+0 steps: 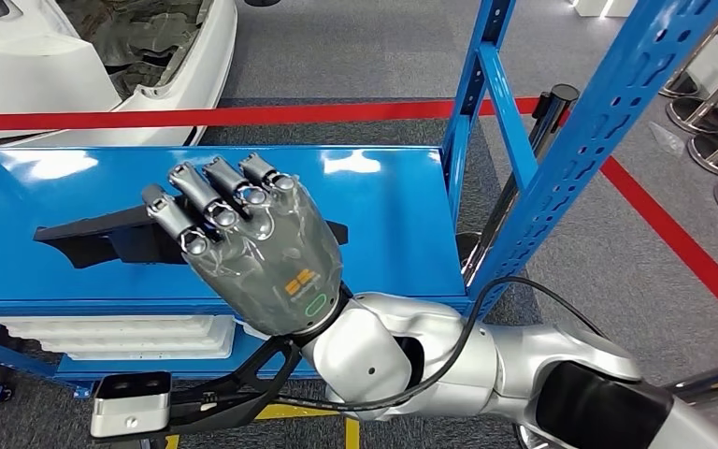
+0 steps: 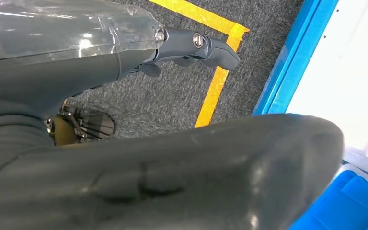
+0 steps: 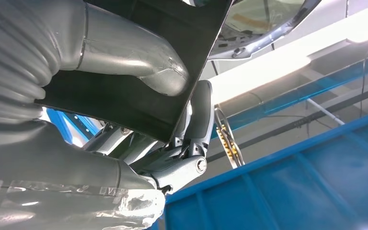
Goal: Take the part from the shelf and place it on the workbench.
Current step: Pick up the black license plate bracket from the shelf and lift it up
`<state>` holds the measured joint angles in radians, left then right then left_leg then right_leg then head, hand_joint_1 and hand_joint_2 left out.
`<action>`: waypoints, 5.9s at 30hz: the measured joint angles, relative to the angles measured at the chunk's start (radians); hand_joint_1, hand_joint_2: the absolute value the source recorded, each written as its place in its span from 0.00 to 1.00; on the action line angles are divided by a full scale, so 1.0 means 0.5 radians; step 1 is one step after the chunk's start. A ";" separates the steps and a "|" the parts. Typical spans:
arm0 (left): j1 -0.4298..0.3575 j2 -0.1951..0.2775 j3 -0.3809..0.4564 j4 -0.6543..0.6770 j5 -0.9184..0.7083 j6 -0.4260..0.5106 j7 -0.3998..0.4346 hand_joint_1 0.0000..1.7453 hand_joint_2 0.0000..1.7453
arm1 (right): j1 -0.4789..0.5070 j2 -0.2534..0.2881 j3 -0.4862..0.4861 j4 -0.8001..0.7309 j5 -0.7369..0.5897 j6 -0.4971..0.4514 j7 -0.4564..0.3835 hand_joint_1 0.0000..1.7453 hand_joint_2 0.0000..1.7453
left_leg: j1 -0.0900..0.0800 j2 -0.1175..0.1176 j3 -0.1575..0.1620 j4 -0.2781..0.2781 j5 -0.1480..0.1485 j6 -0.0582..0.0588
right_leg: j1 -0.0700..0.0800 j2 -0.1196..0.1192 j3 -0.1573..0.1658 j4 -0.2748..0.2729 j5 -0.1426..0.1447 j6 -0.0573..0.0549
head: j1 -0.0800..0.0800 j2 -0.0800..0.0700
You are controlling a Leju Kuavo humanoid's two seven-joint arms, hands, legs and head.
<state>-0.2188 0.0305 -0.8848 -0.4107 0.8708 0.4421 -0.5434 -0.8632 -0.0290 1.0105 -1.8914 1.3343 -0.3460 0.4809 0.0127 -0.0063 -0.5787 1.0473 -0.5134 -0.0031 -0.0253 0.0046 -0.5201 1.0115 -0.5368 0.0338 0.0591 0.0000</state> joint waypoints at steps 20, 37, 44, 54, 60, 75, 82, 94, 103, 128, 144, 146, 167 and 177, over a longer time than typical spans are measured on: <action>0.042 -0.003 0.042 0.026 0.001 0.011 0.018 0.00 0.00 | 0.043 -0.021 -0.018 0.019 -0.137 -0.086 -0.028 1.00 1.00 | 0.041 -0.001 0.034 0.044 -0.083 -0.085 | 0.004 0.004 -0.213 0.088 0.116 -0.054 | 0.004 0.000; 0.069 -0.007 0.073 0.037 0.057 0.037 -0.024 0.00 0.00 | 0.085 -0.010 -0.010 0.072 -0.185 -0.111 -0.039 1.00 1.00 | 0.002 0.009 -0.032 -0.029 0.061 0.031 | 0.043 0.000 -0.293 0.337 -0.064 -0.025 | 0.002 0.000; 0.073 -0.014 0.078 0.038 0.056 0.039 -0.023 0.00 0.00 | 0.105 -0.009 -0.009 0.095 -0.176 -0.122 -0.019 1.00 1.00 | -0.002 0.009 -0.037 -0.017 0.062 0.028 | 0.040 -0.001 -0.192 0.203 0.049 -0.030 | 0.019 0.000; 0.071 -0.018 0.078 0.038 0.055 0.050 0.008 0.00 0.00 | 0.241 0.013 -0.010 0.182 -0.246 -0.255 -0.048 1.00 1.00 | 0.004 0.005 -0.220 0.437 -0.195 -0.066 | 0.034 -0.015 -0.145 0.026 0.117 -0.107 | -0.018 0.000; 0.065 -0.019 0.078 0.038 0.054 0.053 0.021 0.00 0.00 | 0.308 0.024 -0.009 0.258 -0.301 -0.321 -0.095 1.00 1.00 | 0.012 0.001 0.004 0.044 0.004 -0.062 | 0.036 -0.013 -0.162 0.057 0.116 -0.089 | -0.024 0.000; 0.053 -0.035 0.078 0.038 0.053 0.053 0.034 0.00 0.00 | 0.357 0.055 -0.013 0.485 -0.309 -0.439 -0.199 1.00 1.00 | -0.008 0.016 -0.079 -0.015 0.106 0.022 | 0.037 -0.011 -0.105 0.171 -0.015 -0.047 | 0.015 0.000; 0.050 -0.042 0.078 0.038 0.039 0.047 0.047 0.00 0.00 | 0.336 0.079 -0.033 0.526 -0.189 -0.462 -0.193 1.00 1.00 | 0.002 0.011 -0.133 0.072 0.046 -0.065 | 0.042 -0.008 -0.081 0.014 0.081 -0.119 | 0.006 0.000; 0.035 -0.047 0.078 0.038 0.020 0.044 0.080 0.00 0.00 | 0.228 0.091 -0.075 0.527 0.005 -0.461 -0.131 1.00 1.00 | -0.004 0.007 0.042 -0.020 -0.006 -0.036 | 0.051 -0.014 -0.213 0.070 0.160 -0.077 | -0.016 0.000; 0.031 -0.051 0.078 0.038 0.021 0.052 0.081 0.00 0.00 | 0.179 0.092 -0.088 0.522 0.012 -0.460 -0.118 1.00 1.00 | 0.004 0.028 -0.074 -0.028 0.095 0.040 | 0.041 -0.010 -0.350 0.578 -0.154 -0.026 | 0.018 0.000; 0.048 -0.056 0.077 0.038 0.047 0.080 0.087 0.00 0.00 | 0.066 0.136 -0.076 0.595 -0.044 -0.565 -0.129 1.00 1.00 | 0.006 0.024 0.032 -0.050 0.028 0.018 | 0.048 -0.013 -0.242 0.138 0.085 -0.052 | -0.009 0.000; 0.055 -0.056 0.076 0.038 0.062 0.079 0.070 0.00 0.00 | 0.030 0.171 -0.062 0.639 -0.037 -0.563 -0.135 1.00 1.00 | 0.004 0.022 -0.157 0.097 0.031 -0.061 | 0.044 -0.015 -0.075 0.006 0.076 -0.130 | 0.038 0.000; 0.056 -0.056 0.076 0.038 0.064 0.079 0.071 0.00 0.00 | 0.025 0.179 -0.060 0.644 -0.039 -0.561 -0.133 1.00 1.00 | 0.010 0.022 -0.247 0.347 -0.128 -0.081 | 0.043 -0.019 -0.107 0.006 0.099 -0.143 | 0.015 0.000; 0.057 -0.056 0.075 0.038 0.084 0.079 0.068 0.00 0.00 | -0.010 0.207 -0.047 0.680 -0.064 -0.543 -0.131 1.00 1.00 | -0.002 0.029 -0.096 -0.026 0.115 0.033 | 0.044 -0.013 -0.153 0.270 -0.039 -0.066 | 0.092 0.000; 0.059 -0.056 0.073 0.037 0.089 0.084 0.069 0.00 0.00 | -0.016 0.214 -0.044 0.684 -0.066 -0.526 -0.122 1.00 1.00 | 0.011 0.025 -0.277 0.386 -0.135 -0.082 | 0.043 -0.025 -0.114 0.001 0.116 -0.142 | 0.076 0.000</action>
<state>-0.1892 0.0023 -0.8483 -0.3920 0.9153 0.4841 -0.5089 -0.8714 0.0778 0.9885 -1.5494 1.3013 -0.6089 0.4199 0.0182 0.0063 -0.7172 1.2405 -0.5809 -0.0444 -0.0039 -0.0077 -0.5773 1.0120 -0.4790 -0.0374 0.0971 0.0000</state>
